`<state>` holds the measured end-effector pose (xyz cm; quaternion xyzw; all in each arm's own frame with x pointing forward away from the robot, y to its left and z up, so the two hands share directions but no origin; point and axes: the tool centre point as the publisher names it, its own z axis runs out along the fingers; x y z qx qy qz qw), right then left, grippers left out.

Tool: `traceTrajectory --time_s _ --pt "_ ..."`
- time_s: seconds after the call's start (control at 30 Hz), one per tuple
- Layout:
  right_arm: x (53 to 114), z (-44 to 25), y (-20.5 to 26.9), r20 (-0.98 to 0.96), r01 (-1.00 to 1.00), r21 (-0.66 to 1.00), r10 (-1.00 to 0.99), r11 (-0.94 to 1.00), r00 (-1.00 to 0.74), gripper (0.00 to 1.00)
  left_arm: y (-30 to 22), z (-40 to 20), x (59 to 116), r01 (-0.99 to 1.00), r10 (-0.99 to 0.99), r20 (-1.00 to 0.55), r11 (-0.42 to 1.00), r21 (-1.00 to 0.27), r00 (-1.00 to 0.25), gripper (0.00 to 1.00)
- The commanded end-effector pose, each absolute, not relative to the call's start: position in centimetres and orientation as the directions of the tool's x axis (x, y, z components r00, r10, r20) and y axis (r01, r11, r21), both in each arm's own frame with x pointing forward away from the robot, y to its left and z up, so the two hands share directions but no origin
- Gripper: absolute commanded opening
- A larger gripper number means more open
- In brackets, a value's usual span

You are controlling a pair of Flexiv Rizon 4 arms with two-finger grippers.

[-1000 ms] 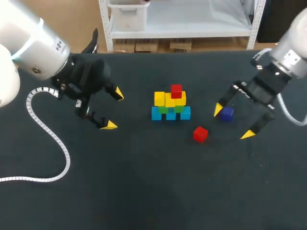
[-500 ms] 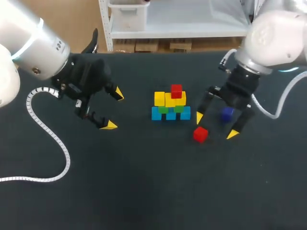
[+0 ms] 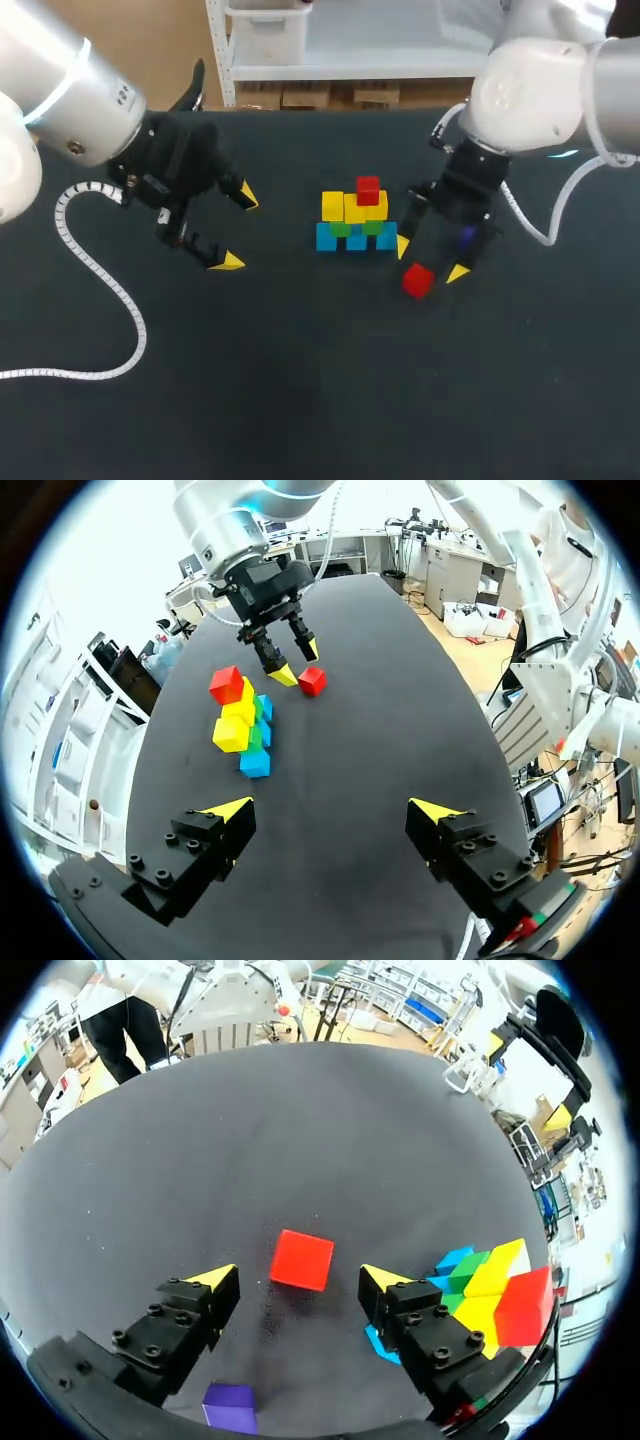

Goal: Place the blue cubes, place green cubes on the blue cubes, place the yellow cubes on the green cubes, then place the red cubes on the yellow cubes, and place purple cube on the red cubes.

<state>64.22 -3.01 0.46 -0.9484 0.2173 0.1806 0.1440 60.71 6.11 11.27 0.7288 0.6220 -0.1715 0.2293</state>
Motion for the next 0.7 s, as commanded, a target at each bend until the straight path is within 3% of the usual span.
traceTrajectory --time_s 0.03,0.17,0.2,0.23,0.27,0.5,0.53,0.63,0.7 --pt "64.1 0.1 -2.8 -0.392 -0.466 -0.185 -0.37 -0.865 0.842 0.77 6.1 11.3 60.8 0.985 0.827 -0.536 -0.123 0.121 0.169 1.0" --pt "64.1 -0.3 -2.8 -0.384 -0.47 -0.175 -0.379 -0.865 0.842 0.76 6.1 11.3 60.8 0.985 0.827 -0.536 -0.123 0.121 0.169 1.0" --pt "64.1 -0.4 -2.8 -0.384 -0.471 -0.174 -0.38 -0.865 0.841 0.73 6.1 11.3 60.8 0.985 0.827 -0.536 -0.123 0.121 0.169 1.0" --pt "64.1 -0.5 -2.8 -0.381 -0.473 -0.171 -0.385 -0.864 0.84 0.6 6.1 11.3 60.8 0.985 0.827 -0.536 -0.123 0.121 0.169 1.0" --pt "64.1 -0.6 -2.8 -0.373 -0.477 -0.167 -0.392 -0.863 0.841 0.56 6.1 11.3 60.8 0.985 0.827 -0.536 -0.123 0.121 0.169 1.0" --pt "64.0 -1.2 -3.1 -0.354 -0.499 -0.17 -0.42 -0.85 0.836 0.39 6.1 11.3 60.8 0.985 0.827 -0.536 -0.123 0.121 0.169 1.0" --pt "64.0 -1.2 -3.1 -0.355 -0.503 -0.17 -0.424 -0.847 0.833 0.34 6.1 11.3 60.8 0.985 0.827 -0.536 -0.123 0.121 0.169 1.0" --pt "64.1 -1.3 -3.2 -0.352 -0.524 -0.175 -0.444 -0.833 0.824 0.06 6.1 11.3 60.8 0.985 0.827 -0.536 -0.123 0.121 0.169 1.0" --pt "64.2 -1.3 -3.3 -0.348 -0.542 -0.173 -0.464 -0.823 0.815 0.0 6.1 11.3 60.8 0.985 0.827 -0.536 -0.123 0.121 0.169 1.0"
